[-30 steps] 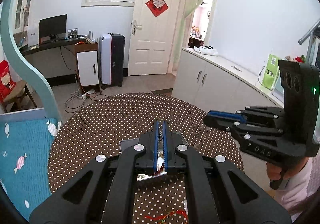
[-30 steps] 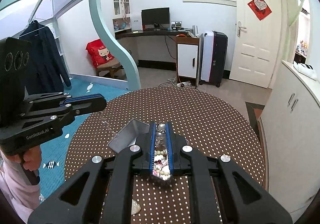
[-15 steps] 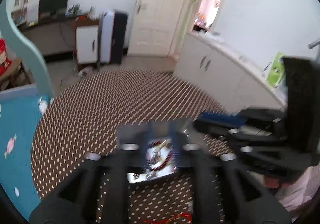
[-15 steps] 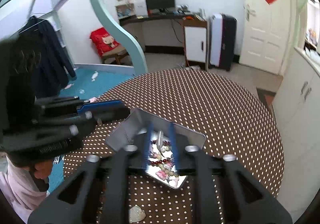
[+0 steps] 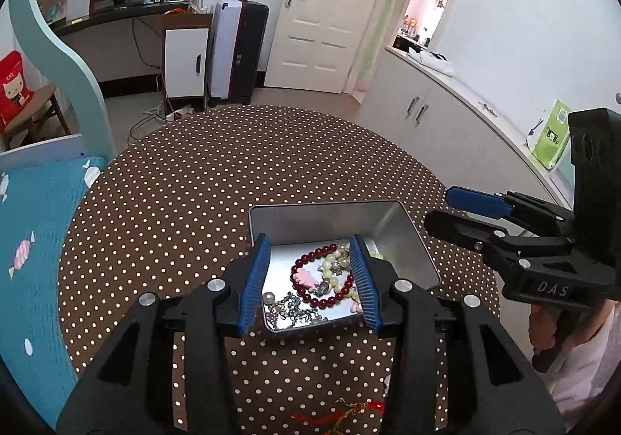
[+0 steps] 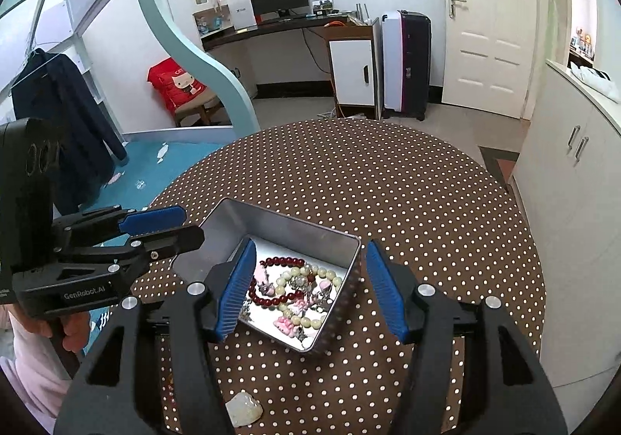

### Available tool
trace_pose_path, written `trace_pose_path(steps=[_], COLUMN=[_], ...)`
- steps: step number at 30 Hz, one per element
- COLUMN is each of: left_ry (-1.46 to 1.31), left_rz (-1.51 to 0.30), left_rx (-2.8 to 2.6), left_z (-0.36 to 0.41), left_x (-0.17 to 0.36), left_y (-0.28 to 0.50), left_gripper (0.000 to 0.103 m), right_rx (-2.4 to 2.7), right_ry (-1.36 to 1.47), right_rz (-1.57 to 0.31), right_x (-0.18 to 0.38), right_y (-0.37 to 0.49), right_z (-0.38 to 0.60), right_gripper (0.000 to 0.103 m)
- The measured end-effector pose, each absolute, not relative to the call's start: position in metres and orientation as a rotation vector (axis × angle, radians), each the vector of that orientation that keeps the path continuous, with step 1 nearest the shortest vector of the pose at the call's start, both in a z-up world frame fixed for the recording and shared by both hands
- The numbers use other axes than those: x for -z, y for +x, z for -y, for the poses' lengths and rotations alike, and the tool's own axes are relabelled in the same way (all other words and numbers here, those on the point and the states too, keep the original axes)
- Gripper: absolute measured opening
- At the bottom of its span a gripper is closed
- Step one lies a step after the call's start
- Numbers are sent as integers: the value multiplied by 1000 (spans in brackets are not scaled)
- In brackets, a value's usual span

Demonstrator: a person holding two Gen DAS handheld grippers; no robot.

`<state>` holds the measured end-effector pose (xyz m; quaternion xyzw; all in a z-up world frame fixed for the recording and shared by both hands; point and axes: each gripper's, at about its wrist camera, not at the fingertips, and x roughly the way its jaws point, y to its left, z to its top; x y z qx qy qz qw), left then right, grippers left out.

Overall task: Organize jewelry
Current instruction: 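Grasp the red string charm with the left tool while the right tool grasps the white pendant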

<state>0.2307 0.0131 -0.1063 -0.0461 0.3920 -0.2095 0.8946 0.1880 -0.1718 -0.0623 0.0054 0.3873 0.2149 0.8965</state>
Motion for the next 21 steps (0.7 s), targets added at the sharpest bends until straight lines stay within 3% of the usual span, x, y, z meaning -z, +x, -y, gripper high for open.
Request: trace_pose_path(steps=[5, 12, 19, 21], left_ry=[-89, -63, -26, -20], left_rz=[-810, -827, -879, -892], left_rx=[424, 411, 394, 387], left_z=[-11, -10, -9, -9], left_x=[105, 109, 125, 131], left_y=[218, 189, 153, 143], left_gripper=[42, 45, 64, 68], right_rx=[-436, -412, -370, -361], right_ry=[7, 3, 23, 33], right_rz=[-796, -789, -815, -829], right_x=[60, 62, 77, 82], right_y=[176, 144, 113, 108], right_z=[175, 180, 190, 192], right_gripper=[56, 72, 92, 93])
